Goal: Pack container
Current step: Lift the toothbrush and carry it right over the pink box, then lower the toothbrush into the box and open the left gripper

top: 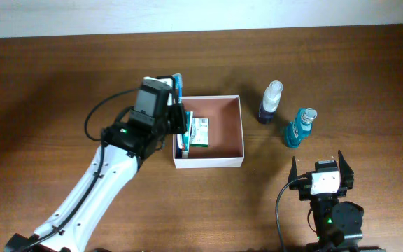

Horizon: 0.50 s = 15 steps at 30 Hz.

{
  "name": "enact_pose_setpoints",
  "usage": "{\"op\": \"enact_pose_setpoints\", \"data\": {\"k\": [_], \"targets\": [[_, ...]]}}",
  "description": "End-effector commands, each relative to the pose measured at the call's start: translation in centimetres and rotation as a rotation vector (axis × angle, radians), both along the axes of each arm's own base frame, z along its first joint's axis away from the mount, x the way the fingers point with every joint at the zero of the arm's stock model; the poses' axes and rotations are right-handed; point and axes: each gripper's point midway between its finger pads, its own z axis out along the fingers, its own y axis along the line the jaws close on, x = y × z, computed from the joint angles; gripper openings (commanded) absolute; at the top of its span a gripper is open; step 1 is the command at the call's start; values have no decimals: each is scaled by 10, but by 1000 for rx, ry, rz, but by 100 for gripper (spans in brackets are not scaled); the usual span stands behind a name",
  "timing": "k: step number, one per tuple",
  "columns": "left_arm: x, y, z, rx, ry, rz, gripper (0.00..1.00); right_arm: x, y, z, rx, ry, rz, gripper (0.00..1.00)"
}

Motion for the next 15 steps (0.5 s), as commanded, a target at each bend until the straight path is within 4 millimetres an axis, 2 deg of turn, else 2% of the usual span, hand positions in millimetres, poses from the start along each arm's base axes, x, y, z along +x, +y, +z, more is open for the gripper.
{"op": "enact_pose_setpoints", "data": {"k": [1, 8, 15], "targets": [[2, -3, 14, 17, -51, 20, 3, 0, -2, -1, 0, -3, -14, 98], [3, -6, 13, 37, -65, 25, 3, 0, -2, -2, -1, -3, -14, 98], [6, -7, -5, 56, -24, 22, 3, 0, -2, -2, 0, -3, -14, 98]]}}
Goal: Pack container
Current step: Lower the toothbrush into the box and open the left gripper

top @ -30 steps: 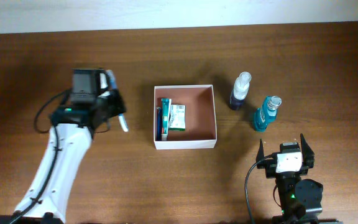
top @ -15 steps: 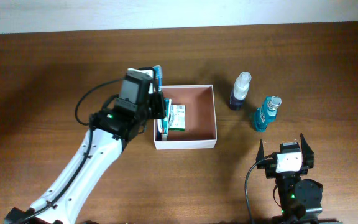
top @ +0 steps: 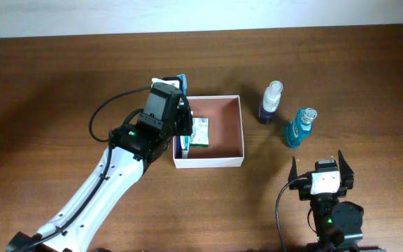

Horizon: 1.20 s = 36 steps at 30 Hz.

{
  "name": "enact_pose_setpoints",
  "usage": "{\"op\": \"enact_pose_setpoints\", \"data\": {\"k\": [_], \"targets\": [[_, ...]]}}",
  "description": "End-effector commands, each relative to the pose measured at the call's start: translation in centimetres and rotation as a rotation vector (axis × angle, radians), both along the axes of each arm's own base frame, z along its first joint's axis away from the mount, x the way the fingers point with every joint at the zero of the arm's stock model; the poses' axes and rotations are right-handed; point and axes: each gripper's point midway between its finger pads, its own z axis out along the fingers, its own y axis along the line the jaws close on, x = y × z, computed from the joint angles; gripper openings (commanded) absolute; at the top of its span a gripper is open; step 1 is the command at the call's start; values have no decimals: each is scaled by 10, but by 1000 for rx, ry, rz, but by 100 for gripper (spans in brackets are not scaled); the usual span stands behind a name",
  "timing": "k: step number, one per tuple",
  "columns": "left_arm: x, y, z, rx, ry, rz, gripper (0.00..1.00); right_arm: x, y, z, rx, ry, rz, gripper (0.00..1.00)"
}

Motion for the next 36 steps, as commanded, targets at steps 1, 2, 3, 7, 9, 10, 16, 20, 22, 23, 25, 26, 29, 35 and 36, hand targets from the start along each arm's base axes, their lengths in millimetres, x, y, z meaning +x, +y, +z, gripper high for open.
{"op": "enact_pose_setpoints", "data": {"k": [1, 2, 3, 7, 9, 10, 16, 20, 22, 23, 25, 26, 29, 35, 36], "targets": [[6, -2, -7, 10, 12, 12, 3, 0, -2, -2, 0, -3, -14, 99], [6, -2, -11, 15, 22, 12, 3, 0, -2, -2, 0, -3, -14, 98], [6, -3, -15, 20, 31, 12, 3, 0, -2, -1, 0, -3, -14, 98], [7, -3, -29, 36, 61, 12, 3, 0, -2, -2, -1, -2, -14, 98], [7, -4, -34, 40, 74, 10, 3, 0, -2, -2, 0, -3, -14, 98], [7, -5, -36, 39, 80, 6, 3, 0, -2, -2, 0, -3, -14, 98], [3, -10, -45, 28, 119, -18, 2, 0, -2, -2, -1, -3, -14, 98], [2, -10, -52, 36, 135, -18, 2, 0, -2, -2, 0, -3, -14, 99], [1, -12, -54, 40, 141, -24, 2, 0, -2, -1, 0, -3, -14, 98], [0, -13, -55, 41, 143, -28, 2, 0, -2, -2, 0, -3, -14, 98], [-1, -14, -55, 42, 144, -30, 2, 0, -2, -2, 0, -3, -14, 98], [-1, -14, -56, 42, 145, -30, 2, 0, -2, -2, -1, -3, -14, 98], [-1, -14, -56, 43, 146, -29, 2, 0, -2, -2, 0, -3, -14, 98], [-1, -14, -56, 44, 146, -31, 2, 0, -2, -2, -1, -3, -14, 98], [0, -13, -56, 49, 144, -27, 3, 0, -2, -2, -1, -3, -14, 98]]}}
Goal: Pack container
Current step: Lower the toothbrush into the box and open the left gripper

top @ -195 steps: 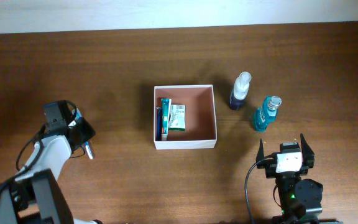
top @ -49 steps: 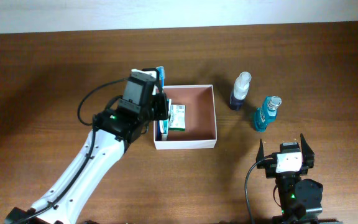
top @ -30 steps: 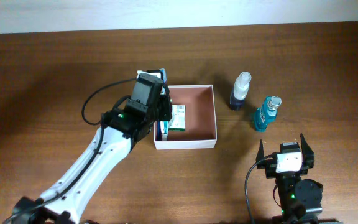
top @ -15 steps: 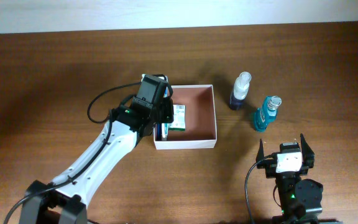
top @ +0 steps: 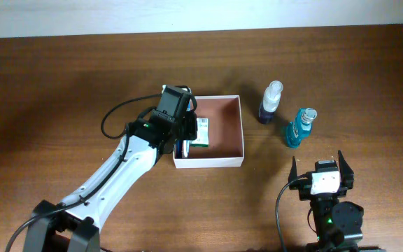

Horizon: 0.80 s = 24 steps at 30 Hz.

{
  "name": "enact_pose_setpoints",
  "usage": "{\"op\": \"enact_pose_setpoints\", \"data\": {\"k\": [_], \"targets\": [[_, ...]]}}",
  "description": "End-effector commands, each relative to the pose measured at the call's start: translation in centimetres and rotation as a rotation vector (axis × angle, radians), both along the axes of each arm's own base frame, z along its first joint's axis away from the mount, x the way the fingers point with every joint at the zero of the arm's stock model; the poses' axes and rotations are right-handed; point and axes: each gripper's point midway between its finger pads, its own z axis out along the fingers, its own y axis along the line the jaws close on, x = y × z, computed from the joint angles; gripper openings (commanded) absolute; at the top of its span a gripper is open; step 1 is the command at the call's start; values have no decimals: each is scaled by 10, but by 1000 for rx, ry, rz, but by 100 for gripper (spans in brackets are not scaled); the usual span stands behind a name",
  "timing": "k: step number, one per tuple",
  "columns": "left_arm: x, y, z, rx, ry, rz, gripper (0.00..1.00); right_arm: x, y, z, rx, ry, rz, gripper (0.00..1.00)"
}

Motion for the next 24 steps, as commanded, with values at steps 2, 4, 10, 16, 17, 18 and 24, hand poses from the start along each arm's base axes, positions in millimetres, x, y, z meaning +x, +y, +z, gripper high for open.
{"op": "enact_pose_setpoints", "data": {"k": [2, 4, 10, 16, 17, 18, 24], "targets": [[3, -1, -1, 11, -2, 12, 3, 0, -2, -2, -1, -3, -14, 98], [4, 0, -2, 17, -4, 16, 3, 0, -2, -2, -1, -3, -14, 98], [2, -5, -7, 23, 6, 5, 3, 0, -2, -2, -1, -3, -14, 98], [3, -1, -25, 63, 37, 17, 2, 0, -2, -2, -1, -3, -14, 98], [3, -1, -27, 64, 40, 17, 2, 0, -2, -2, -1, -3, -14, 98], [3, -1, -28, 66, 42, 17, 2, 0, -2, -2, -1, -3, -14, 98], [6, -2, -26, 61, 29, 19, 3, 0, -2, -2, -1, -2, -14, 98]]}}
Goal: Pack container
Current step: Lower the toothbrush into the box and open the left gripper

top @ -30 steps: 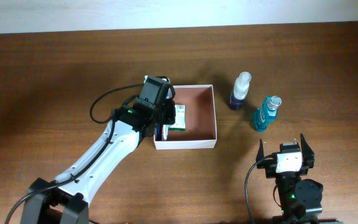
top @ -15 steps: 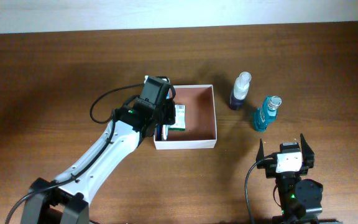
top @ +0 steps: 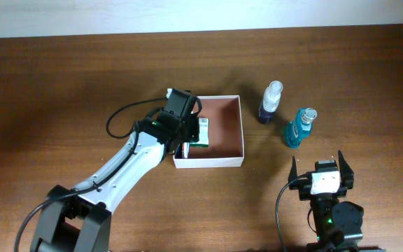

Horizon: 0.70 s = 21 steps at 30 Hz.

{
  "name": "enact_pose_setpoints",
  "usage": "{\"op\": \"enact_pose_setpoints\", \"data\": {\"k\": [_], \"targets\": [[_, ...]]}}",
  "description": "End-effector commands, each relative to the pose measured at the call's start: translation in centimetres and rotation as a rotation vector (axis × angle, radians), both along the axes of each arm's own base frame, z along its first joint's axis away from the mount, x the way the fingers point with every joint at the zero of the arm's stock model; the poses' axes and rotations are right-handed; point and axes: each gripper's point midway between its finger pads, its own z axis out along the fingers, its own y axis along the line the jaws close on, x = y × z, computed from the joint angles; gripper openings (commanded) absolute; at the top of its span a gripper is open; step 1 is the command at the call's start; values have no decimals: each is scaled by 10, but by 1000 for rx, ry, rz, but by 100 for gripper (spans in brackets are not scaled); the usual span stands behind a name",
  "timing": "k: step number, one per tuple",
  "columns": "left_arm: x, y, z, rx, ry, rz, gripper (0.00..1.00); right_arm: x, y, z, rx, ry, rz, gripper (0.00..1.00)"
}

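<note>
The white box (top: 243,133) with a brown floor stands mid-table. A green and white packet (top: 203,131) lies in its left part. My left gripper (top: 190,134) reaches down into the box's left side next to the packet. Its wrist covers the fingers, so neither their state nor anything between them shows. A dark blue spray bottle (top: 269,103) and a teal bottle (top: 299,127) stand right of the box. My right gripper (top: 320,165) rests open near the front edge, holding nothing.
The left arm's black cable (top: 121,117) loops over the table left of the box. The pale wall edge (top: 201,14) runs along the back of the wooden table (top: 61,91).
My left wrist has shifted slightly right and further over the box's left side. The blue strip seen by the box's left wall no longer shows. The right arm and both bottles are unchanged.
My left gripper stood at the box's outer left wall with a blue and white stick poking up behind it. It then sat closer to the box's corner, then over the left wall with the stick out of sight. Now it is inside the left part.
</note>
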Motion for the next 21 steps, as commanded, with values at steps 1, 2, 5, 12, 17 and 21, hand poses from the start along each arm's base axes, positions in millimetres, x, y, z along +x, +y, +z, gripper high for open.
{"op": "enact_pose_setpoints", "data": {"k": [1, 2, 5, 12, 17, 21], "targets": [[5, -1, 3, 2, -15, 14, 3, 0, -2, -2, 0, -3, -14, 98], [5, -1, 3, 2, -15, 15, 3, 0, -2, -2, 0, -3, -14, 98], [5, -1, 3, 3, -13, 14, 3, 0, -2, -2, -1, -3, -14, 98], [4, -1, 3, 3, -12, 14, 3, 0, -2, -2, 0, -3, -14, 98], [2, 1, 1, 10, -2, 15, 4, 0, -2, -2, 0, -3, -14, 98], [2, 1, 1, 11, 0, 14, 3, 0, -2, -2, 0, -3, -14, 98]]}}
